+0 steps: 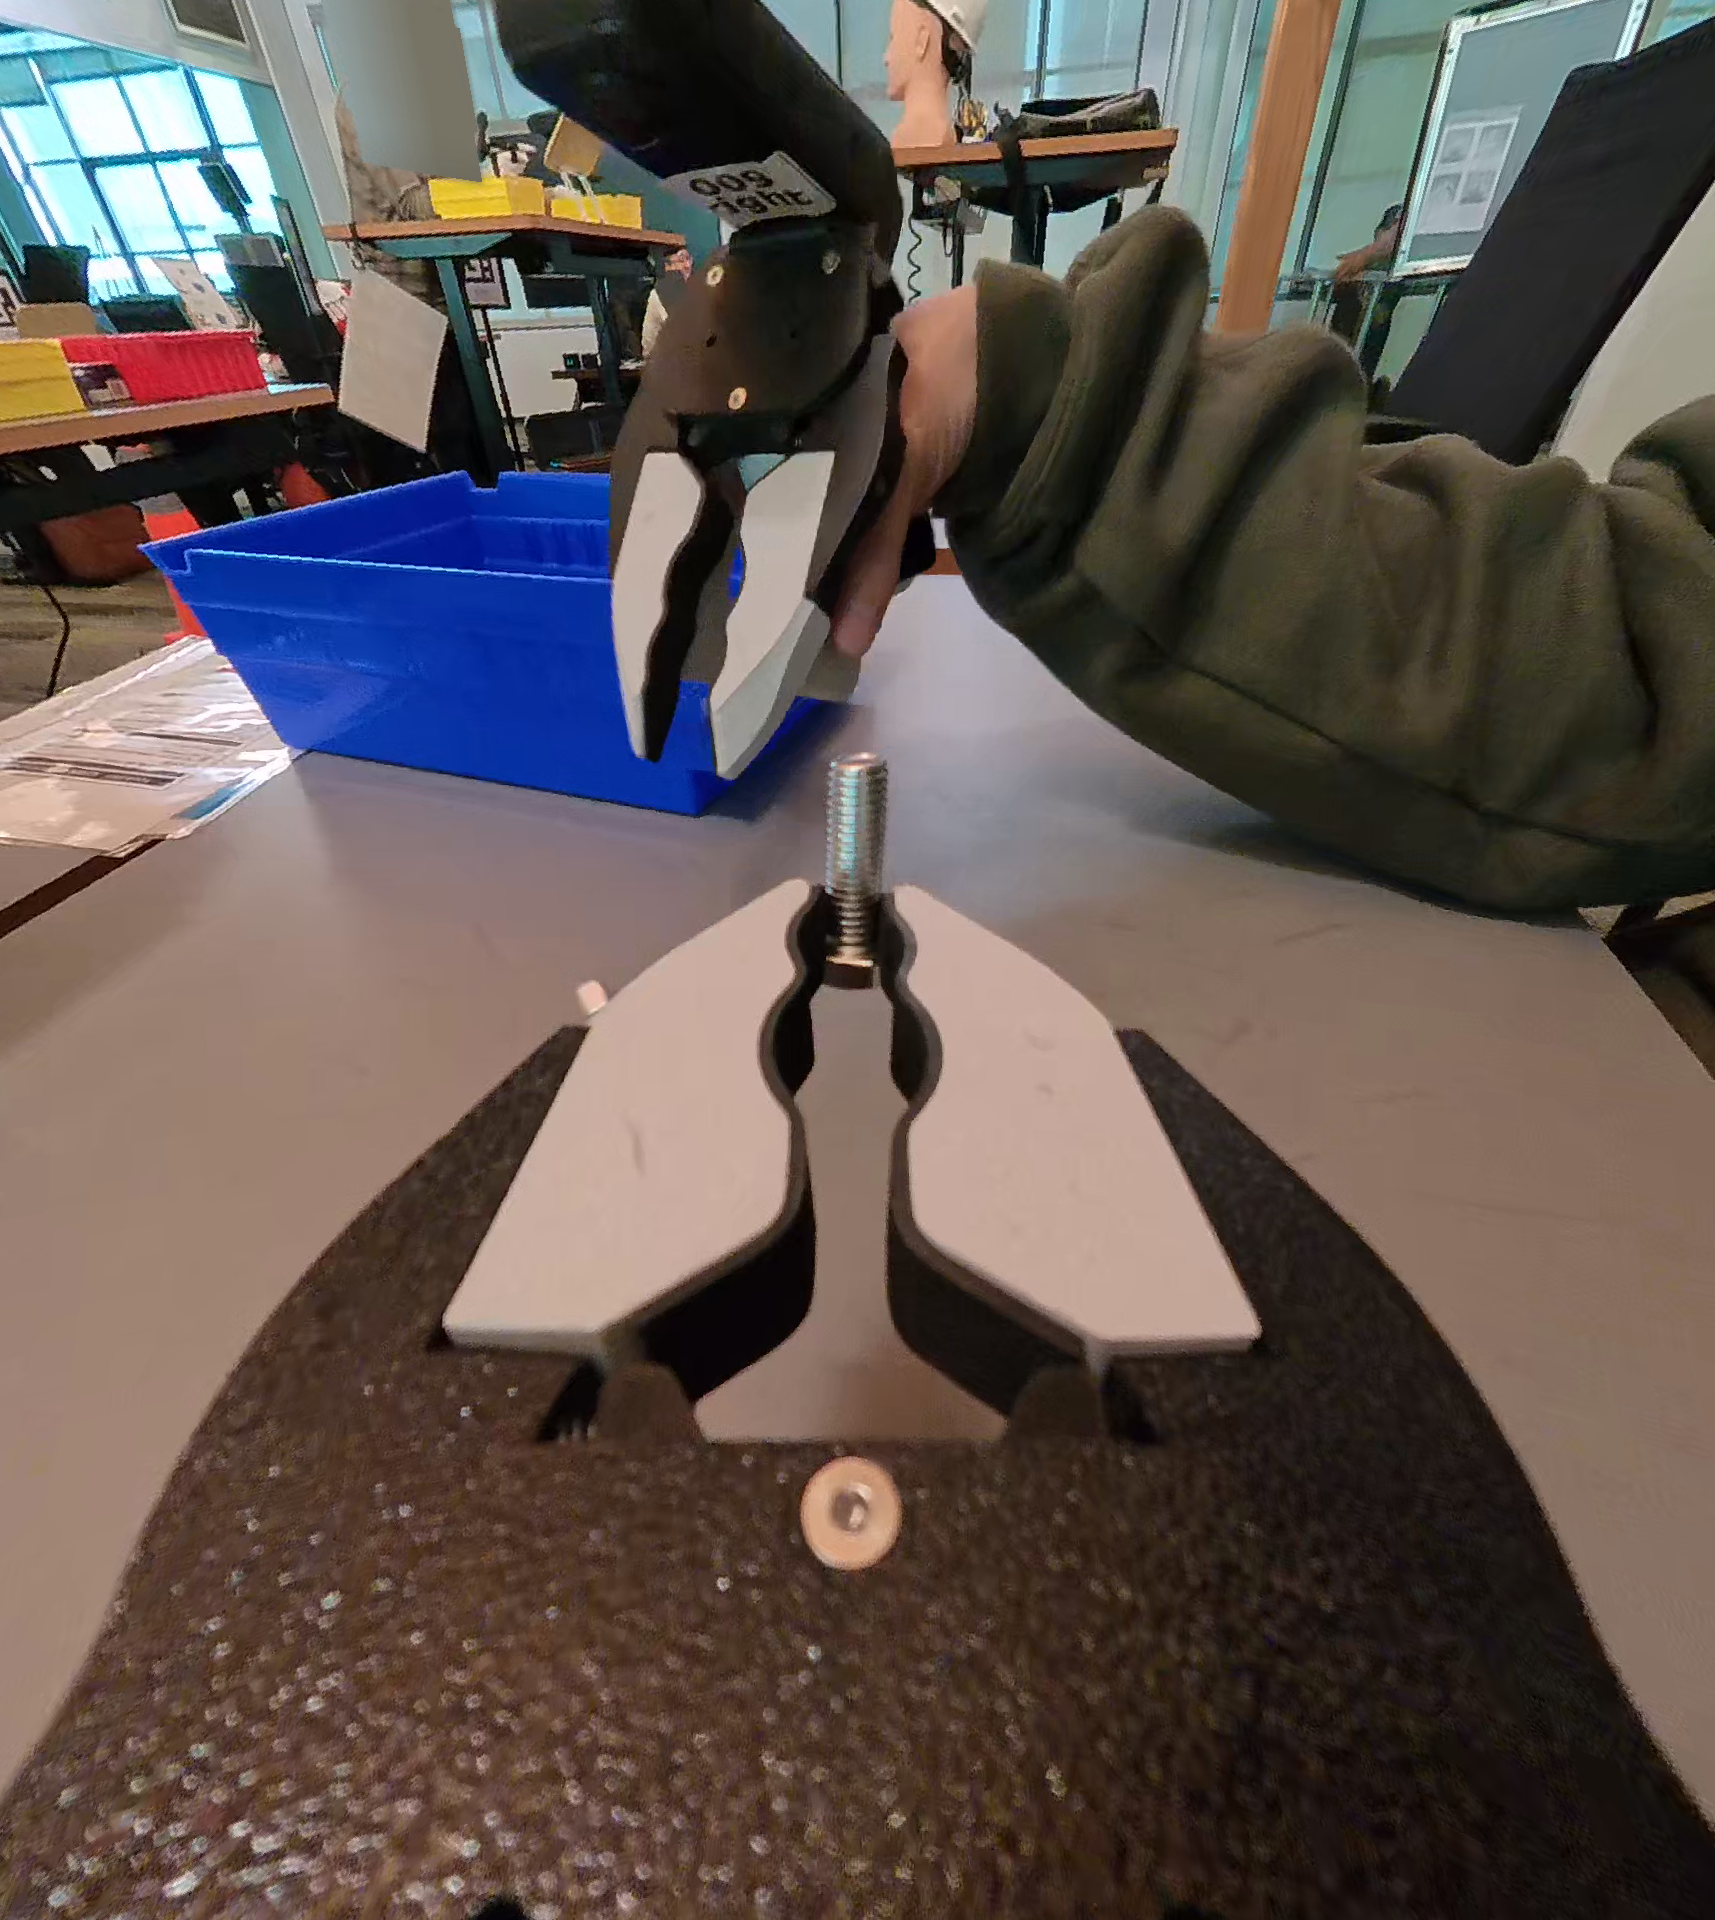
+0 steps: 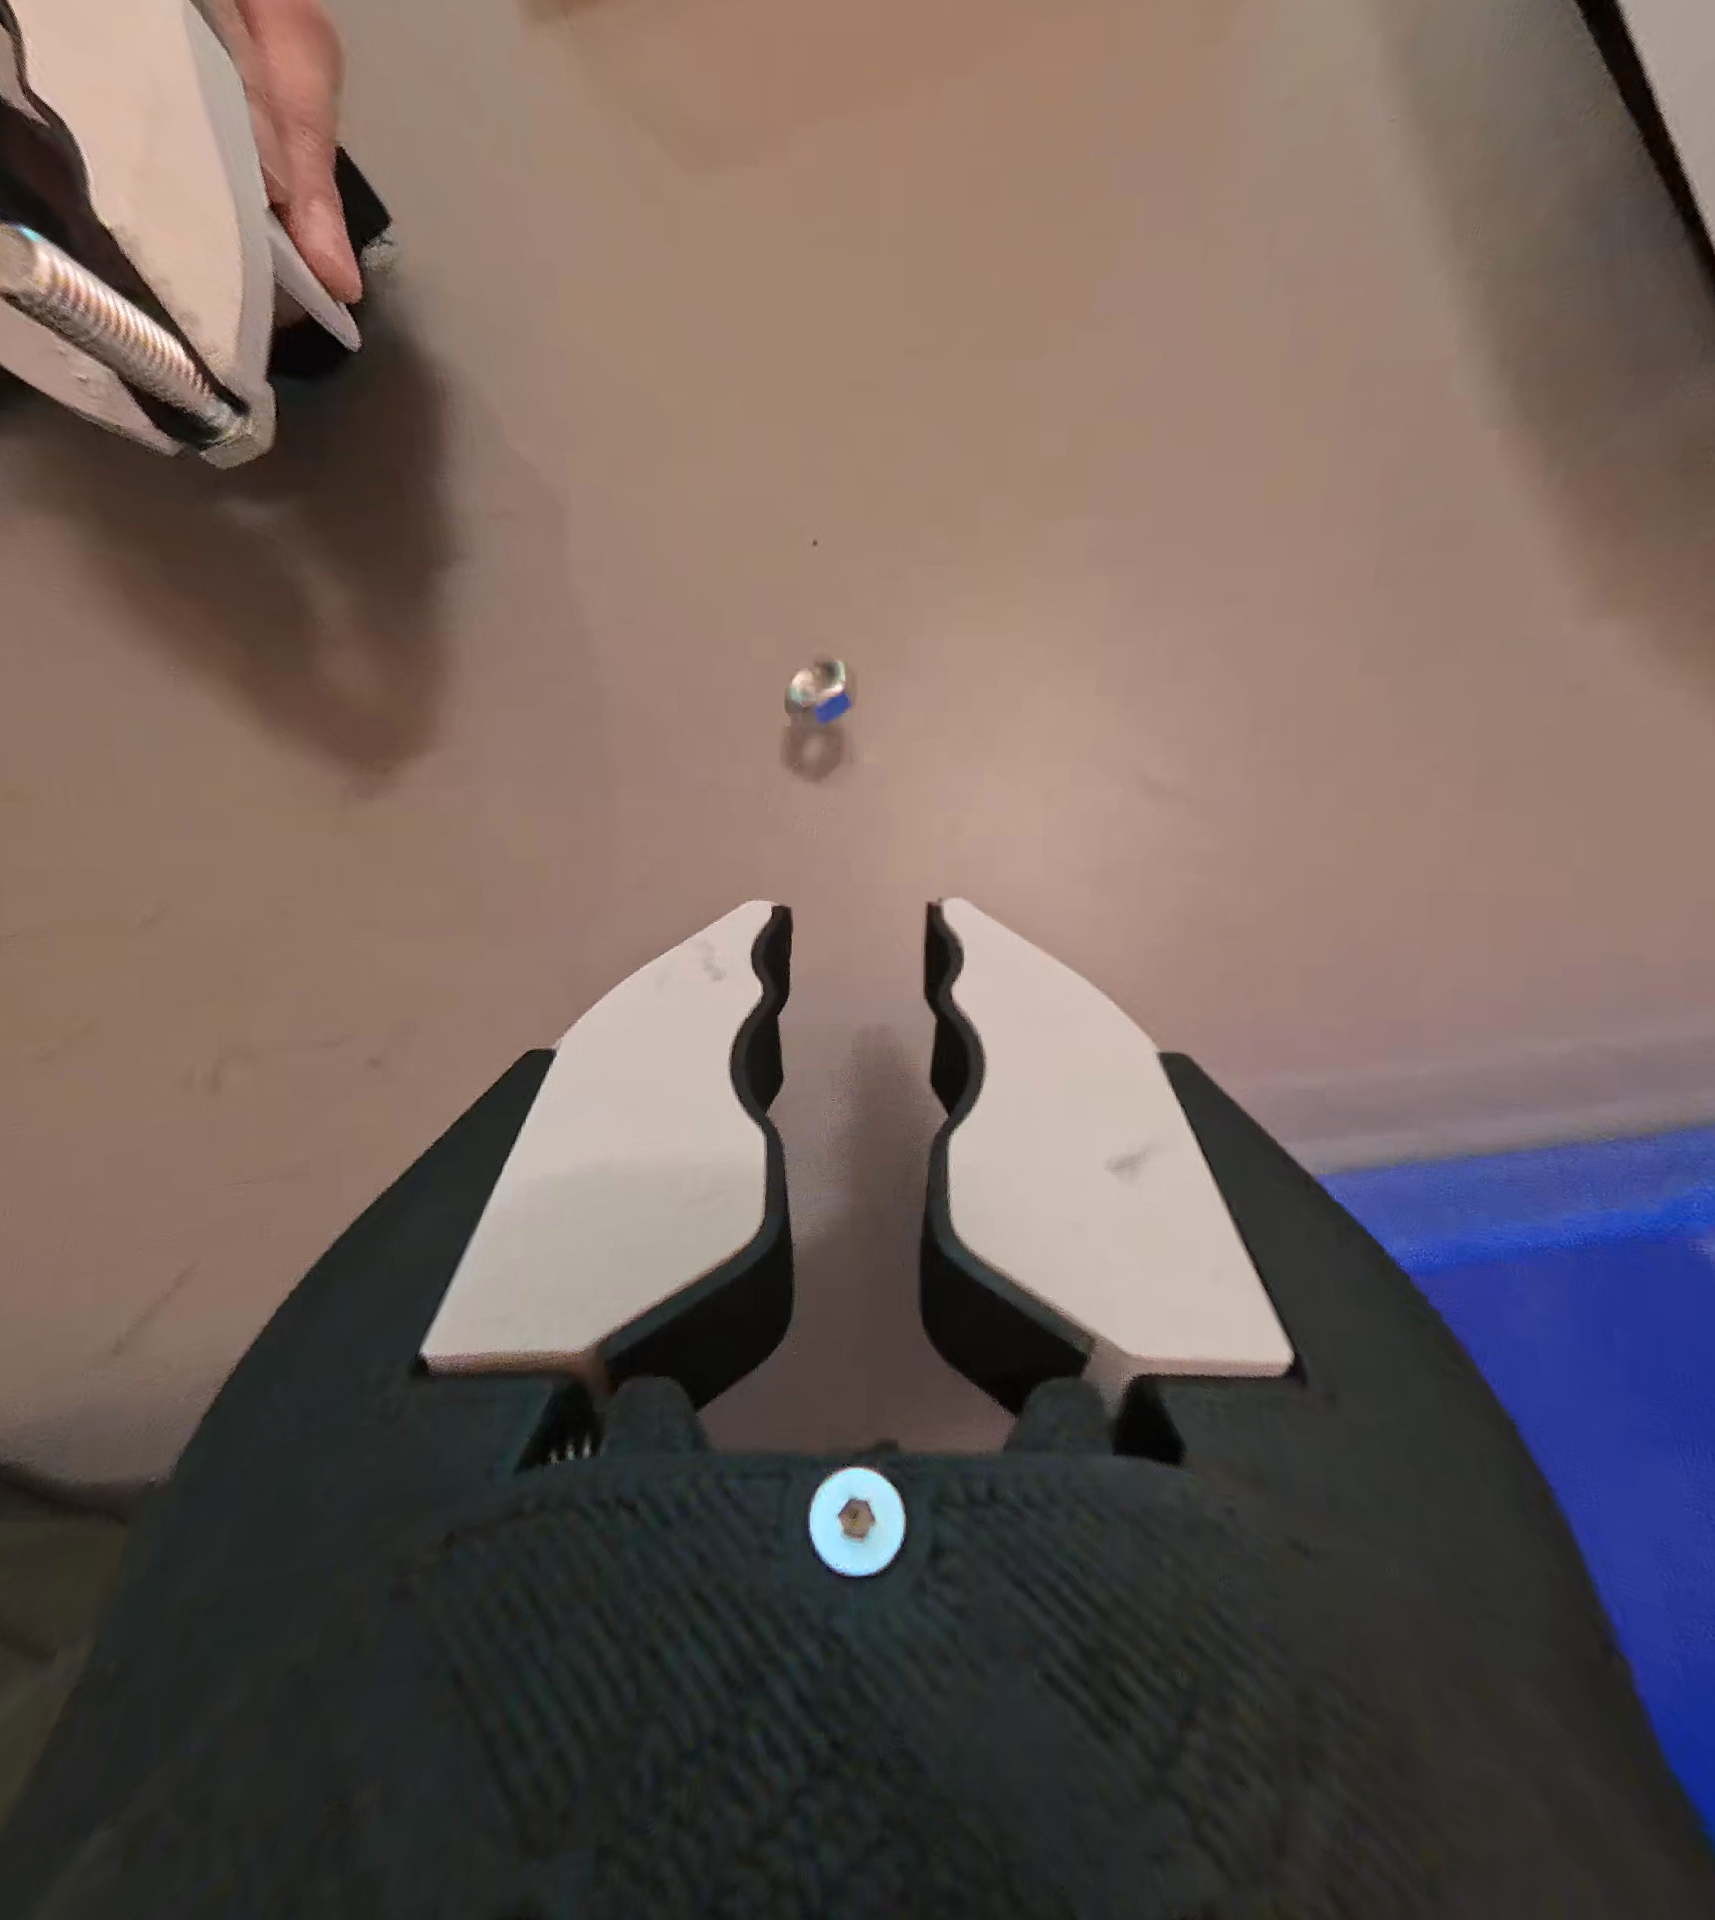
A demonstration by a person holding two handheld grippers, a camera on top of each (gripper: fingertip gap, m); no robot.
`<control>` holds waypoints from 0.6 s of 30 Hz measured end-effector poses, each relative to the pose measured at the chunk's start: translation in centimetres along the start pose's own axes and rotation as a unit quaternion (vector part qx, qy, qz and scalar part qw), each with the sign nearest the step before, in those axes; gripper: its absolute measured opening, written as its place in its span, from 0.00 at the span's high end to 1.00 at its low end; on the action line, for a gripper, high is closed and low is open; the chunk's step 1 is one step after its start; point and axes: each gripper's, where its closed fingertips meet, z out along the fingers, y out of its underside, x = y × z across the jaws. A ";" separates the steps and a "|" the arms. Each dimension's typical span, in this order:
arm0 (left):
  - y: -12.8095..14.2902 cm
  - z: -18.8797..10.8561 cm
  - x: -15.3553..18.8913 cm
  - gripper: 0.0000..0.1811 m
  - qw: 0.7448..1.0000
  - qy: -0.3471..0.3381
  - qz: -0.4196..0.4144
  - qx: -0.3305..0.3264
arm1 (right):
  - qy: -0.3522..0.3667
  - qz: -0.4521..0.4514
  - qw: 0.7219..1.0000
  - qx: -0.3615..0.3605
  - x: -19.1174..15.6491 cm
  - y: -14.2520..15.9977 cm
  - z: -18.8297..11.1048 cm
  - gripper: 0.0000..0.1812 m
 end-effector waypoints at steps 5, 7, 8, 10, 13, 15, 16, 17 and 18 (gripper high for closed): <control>-0.2 -0.3 -0.3 0.95 1.000 -0.005 -0.005 0.008 | 0.028 -0.035 0.998 -0.049 0.1 -1.0 3.0 0.81; -0.4 -0.6 -0.6 0.95 1.000 -0.011 -0.007 0.015 | -0.004 -0.054 0.995 -0.079 -2.1 -1.7 3.8 0.79; -0.5 -0.8 -0.7 0.95 1.000 -0.014 -0.010 0.020 | 0.011 -0.086 0.994 -0.069 -2.4 -2.7 4.2 0.77; -0.8 -1.1 -1.2 0.95 0.999 -0.025 -0.013 0.030 | 0.034 -0.135 0.990 -0.019 -2.8 -5.1 5.5 0.76; -1.3 -2.0 -2.4 0.95 0.997 -0.062 -0.012 0.043 | 0.070 -0.114 0.990 0.042 -1.3 -7.6 8.4 0.75; -1.4 -2.8 -3.7 0.95 0.993 -0.098 -0.026 0.053 | 0.080 -0.105 0.990 0.051 -0.6 -7.8 10.3 0.74; -1.4 -3.3 -4.3 0.95 0.991 -0.114 -0.038 0.058 | 0.072 -0.109 0.990 0.047 -0.8 -7.7 11.2 0.75; -1.4 -3.6 -4.8 0.95 0.989 -0.123 -0.048 0.062 | 0.068 -0.112 0.991 0.037 -0.8 -7.3 11.9 0.75; -1.4 -3.9 -5.0 0.95 0.988 -0.127 -0.054 0.067 | 0.068 -0.113 0.991 0.019 -0.7 -6.7 12.5 0.76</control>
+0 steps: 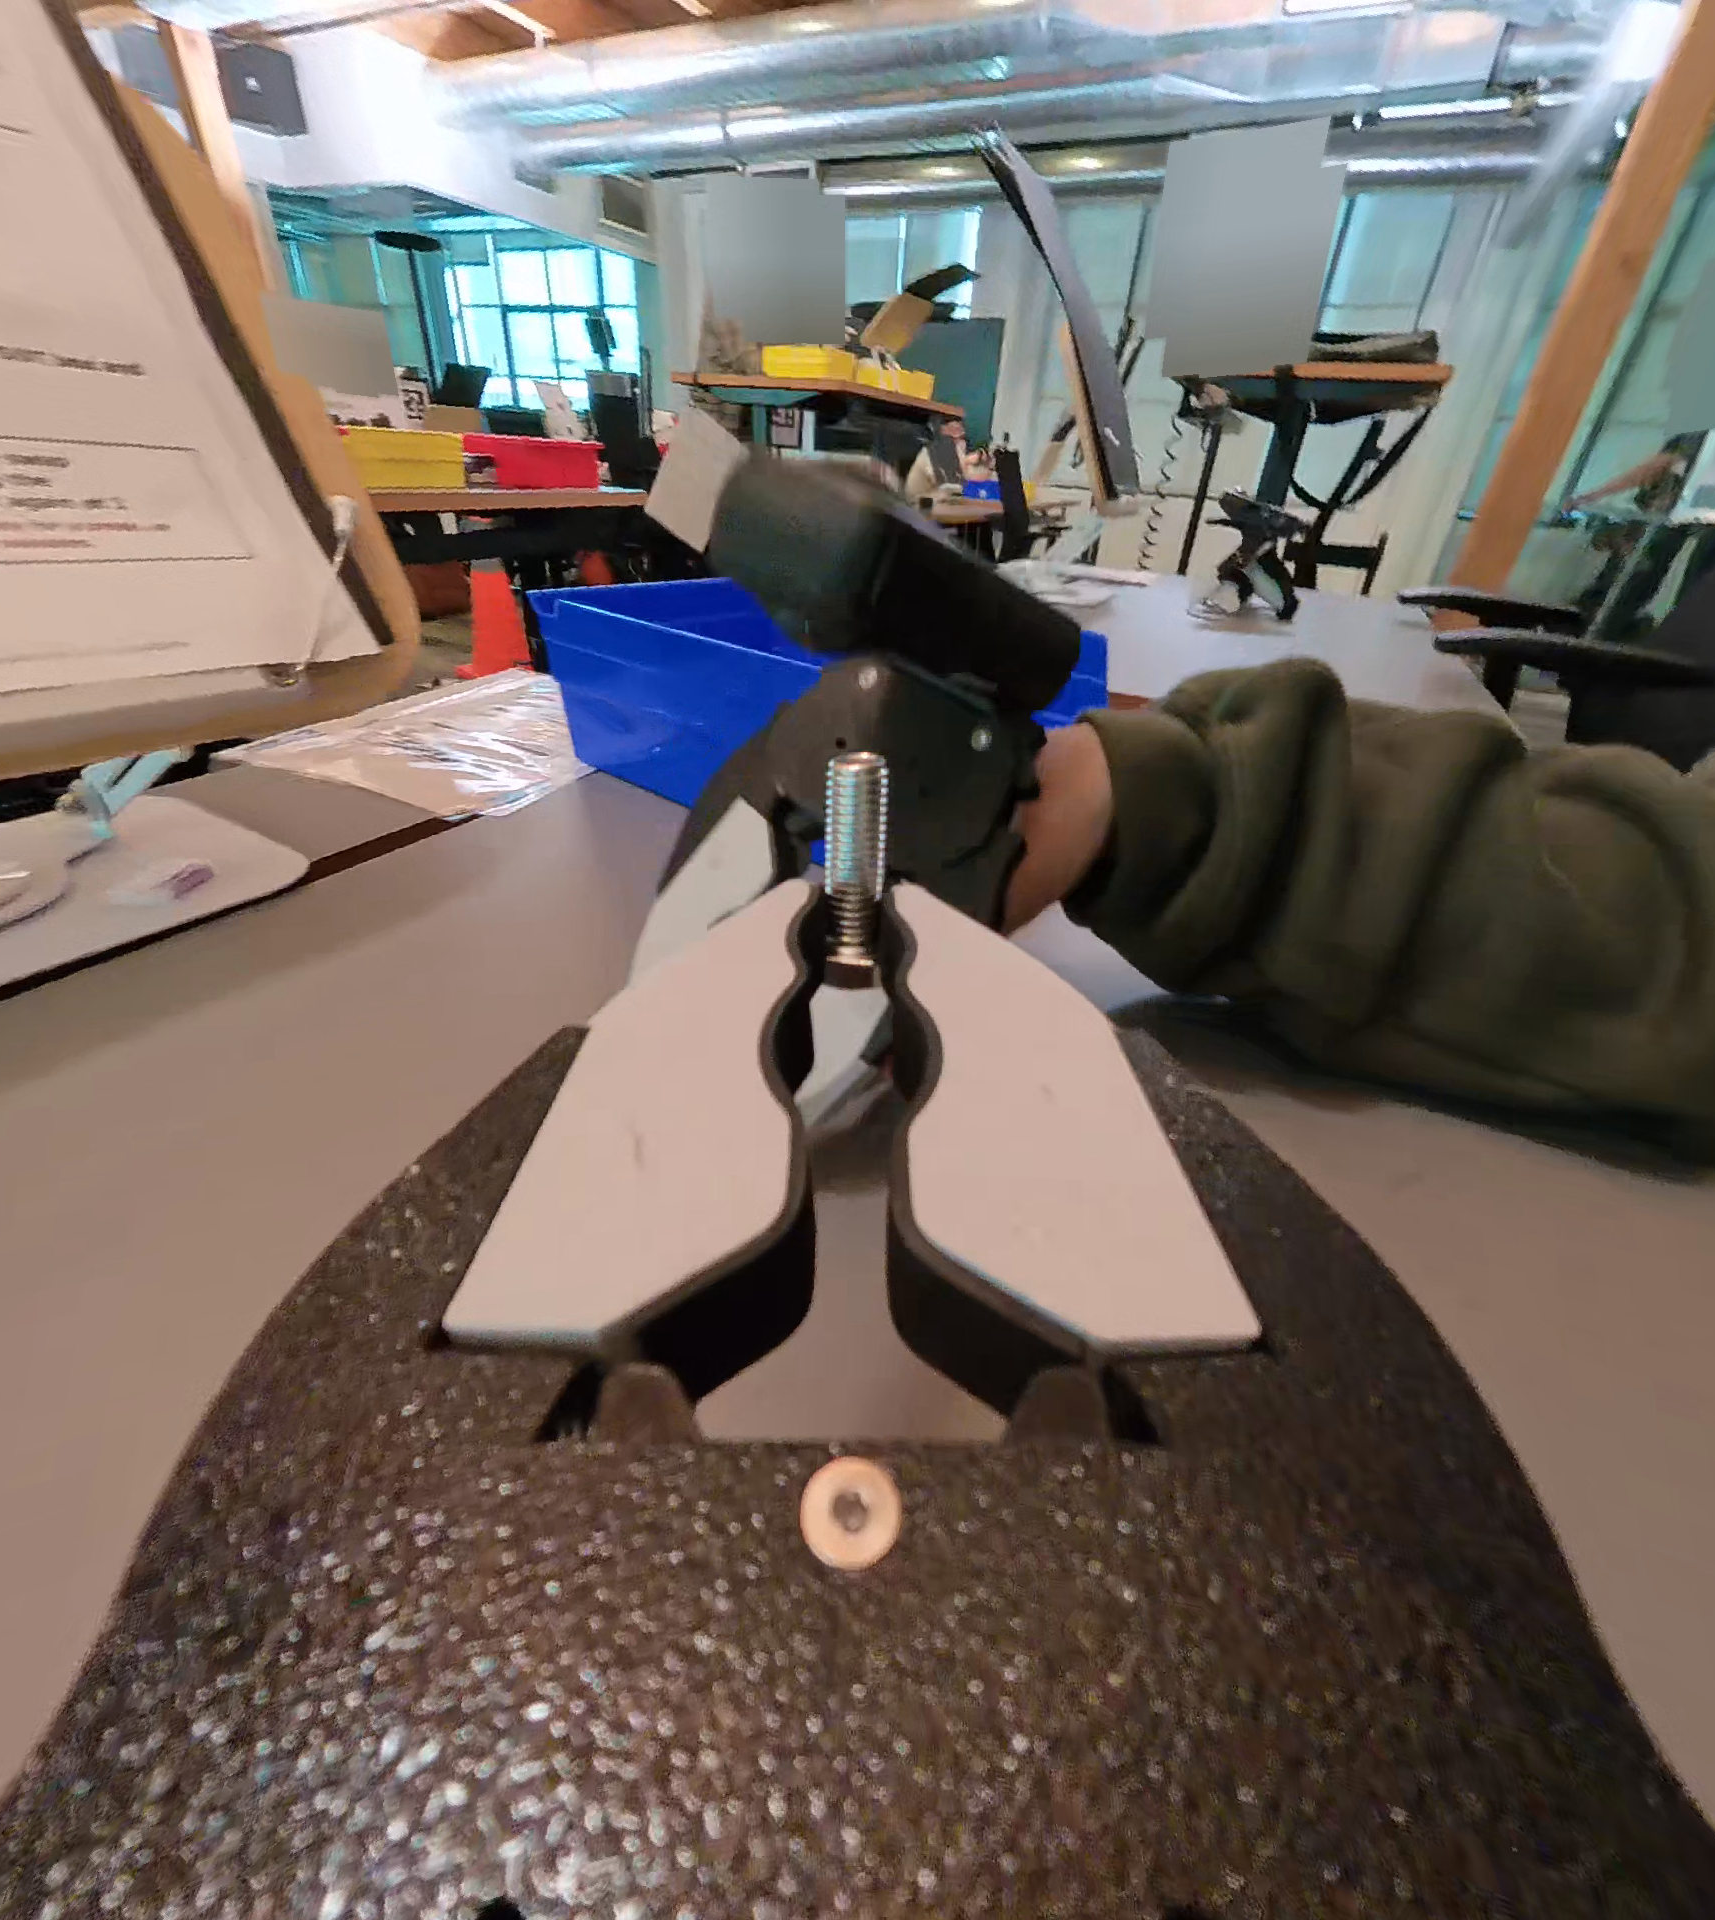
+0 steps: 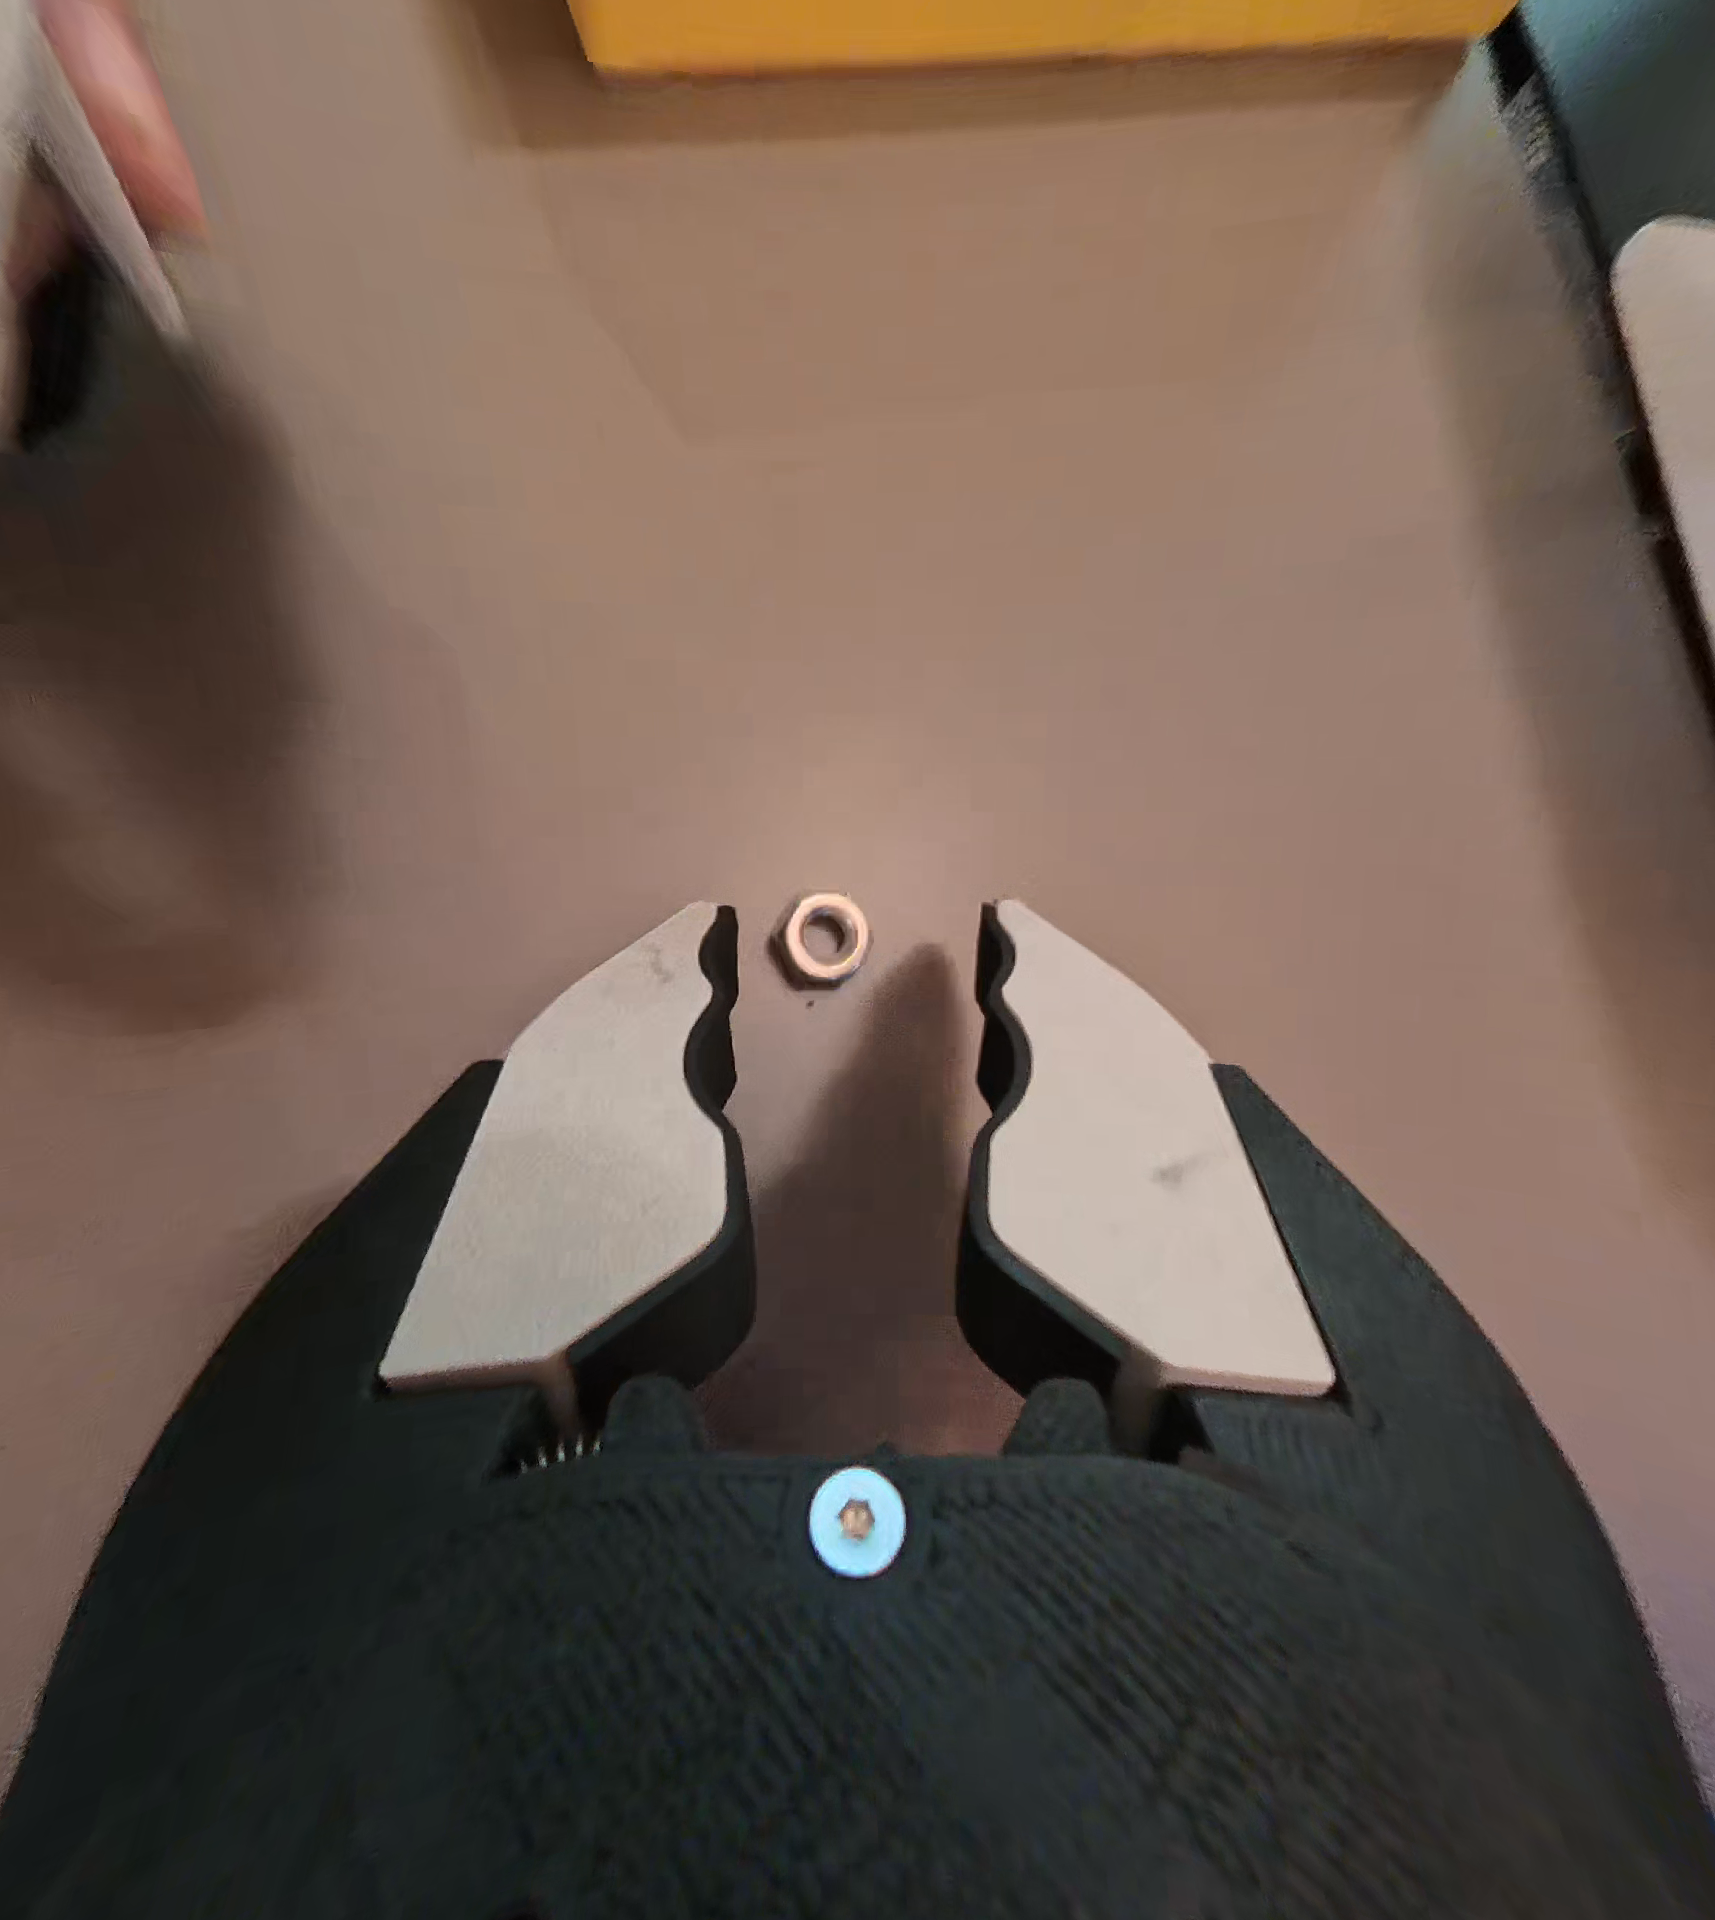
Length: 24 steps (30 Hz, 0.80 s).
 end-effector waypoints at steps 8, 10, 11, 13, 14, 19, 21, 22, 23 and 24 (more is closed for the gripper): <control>0.2 0.3 0.4 0.95 1.000 0.008 0.002 -0.006 | -0.059 0.015 0.998 -0.009 -1.3 0.9 0.2 0.90; 0.3 0.3 0.5 0.95 1.000 0.009 0.002 -0.007 | -0.046 -0.006 0.999 -0.015 -0.9 1.4 -0.2 0.90; 0.3 0.3 0.5 0.95 1.000 0.010 0.001 -0.007 | -0.042 -0.016 0.999 -0.014 -0.9 1.5 -0.3 0.90; 0.4 0.3 0.5 0.95 1.000 0.011 -0.001 -0.008 | -0.051 -0.011 0.999 -0.009 -1.3 1.5 -0.4 0.89; 0.4 0.4 0.5 0.95 1.000 0.013 -0.003 -0.008 | -0.048 -0.006 0.999 -0.008 -1.1 1.6 -0.4 0.88; 0.6 0.4 0.7 0.95 1.000 0.018 -0.003 -0.012 | -0.058 0.005 0.998 -0.015 -1.2 1.8 -0.6 0.84; 0.7 0.5 0.8 0.95 1.000 0.020 -0.002 -0.015 | -0.082 0.008 0.997 -0.014 -1.9 1.8 -0.6 0.90; 0.7 0.5 0.8 0.95 1.000 0.020 -0.001 -0.017 | -0.089 0.009 0.996 -0.011 -2.1 1.7 -0.6 0.90; 0.8 0.5 0.8 0.95 1.000 0.020 0.000 -0.018 | -0.091 0.007 0.996 -0.012 -2.2 1.7 -0.6 0.91; 0.8 0.5 0.8 0.95 1.000 0.020 0.000 -0.020 | -0.088 0.002 0.996 -0.015 -2.0 1.7 -0.6 0.91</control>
